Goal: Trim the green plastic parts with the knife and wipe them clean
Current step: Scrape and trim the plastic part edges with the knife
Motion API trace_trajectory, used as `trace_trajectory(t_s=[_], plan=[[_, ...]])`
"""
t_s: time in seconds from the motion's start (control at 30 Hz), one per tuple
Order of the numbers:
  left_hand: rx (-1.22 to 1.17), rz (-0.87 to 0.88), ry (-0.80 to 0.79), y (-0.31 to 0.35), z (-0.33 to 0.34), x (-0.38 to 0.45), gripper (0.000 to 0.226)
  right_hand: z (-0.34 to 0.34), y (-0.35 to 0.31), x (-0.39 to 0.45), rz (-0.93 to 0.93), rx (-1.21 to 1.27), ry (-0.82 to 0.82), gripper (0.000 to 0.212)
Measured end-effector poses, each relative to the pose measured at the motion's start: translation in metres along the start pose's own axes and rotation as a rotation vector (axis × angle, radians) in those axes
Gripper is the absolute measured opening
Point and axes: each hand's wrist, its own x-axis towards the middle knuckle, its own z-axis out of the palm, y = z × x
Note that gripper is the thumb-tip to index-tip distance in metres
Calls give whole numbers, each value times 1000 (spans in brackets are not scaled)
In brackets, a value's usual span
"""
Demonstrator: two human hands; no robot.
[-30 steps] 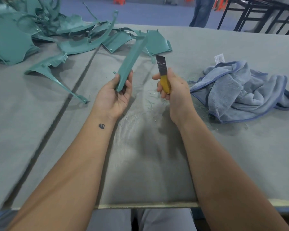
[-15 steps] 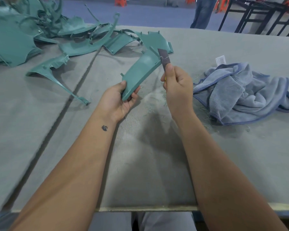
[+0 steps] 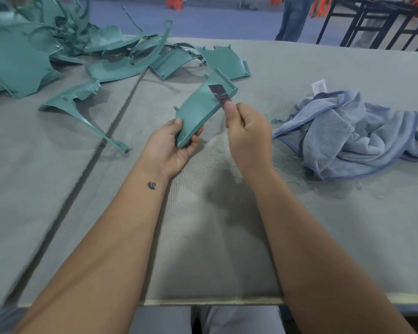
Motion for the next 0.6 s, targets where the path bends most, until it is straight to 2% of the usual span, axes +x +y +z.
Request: trace_trajectory(t_s=[0.23, 0.4, 0.47, 0.6], plan=[[84, 37, 8, -2, -2, 3, 21, -2, 6, -1, 33, -33, -79, 47], [-5, 15, -1, -1, -1, 3, 26, 9, 2, -12, -22, -131, -238, 50], [-49, 8, -2, 0, -1, 3, 27, 13, -2, -13, -32, -102, -215, 50], [-2, 16, 1, -1, -3, 1, 22, 5, 2, -6, 8, 4, -49, 46]])
